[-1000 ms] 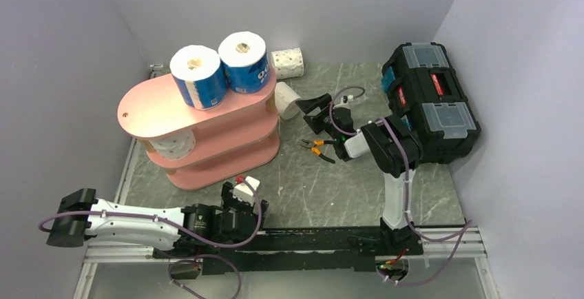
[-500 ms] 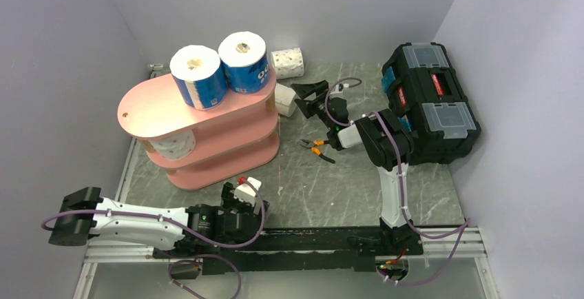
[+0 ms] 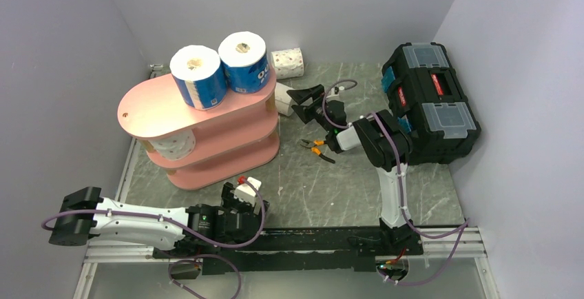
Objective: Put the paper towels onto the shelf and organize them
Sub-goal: Pick up the paper towel from the center of the board.
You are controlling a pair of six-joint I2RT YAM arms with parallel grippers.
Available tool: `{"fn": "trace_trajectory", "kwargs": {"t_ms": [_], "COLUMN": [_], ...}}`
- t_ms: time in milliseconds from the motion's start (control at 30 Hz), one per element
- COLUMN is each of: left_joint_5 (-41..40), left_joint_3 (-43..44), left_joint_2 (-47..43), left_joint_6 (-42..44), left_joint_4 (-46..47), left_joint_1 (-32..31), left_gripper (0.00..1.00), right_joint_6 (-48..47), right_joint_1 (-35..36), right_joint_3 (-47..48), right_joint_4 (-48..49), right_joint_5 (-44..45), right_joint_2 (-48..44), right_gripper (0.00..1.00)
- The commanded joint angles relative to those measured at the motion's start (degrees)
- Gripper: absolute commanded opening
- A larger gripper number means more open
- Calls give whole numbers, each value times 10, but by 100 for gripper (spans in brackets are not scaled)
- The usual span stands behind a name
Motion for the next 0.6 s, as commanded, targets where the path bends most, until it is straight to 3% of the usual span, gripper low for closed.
{"fn": "trace_trajectory", "kwargs": {"t_ms": [0,567], "left_joint_5": [-15,-19], "left_joint_3": [17,19], "left_joint_2": [1,7], "left_joint_6": [-9,-15], "left_joint_4": [2,-3], "left_joint_1": [-4,-4], "left_gripper": [99,99], "right_joint_6": [-25,-55], "right_joint_1": [2,-2], "right_joint_3": [43,78], "right_joint_4": [1,-32], "right_joint_5": [-21,-24], "right_joint_2": [10,48], "right_gripper": [100,100]}}
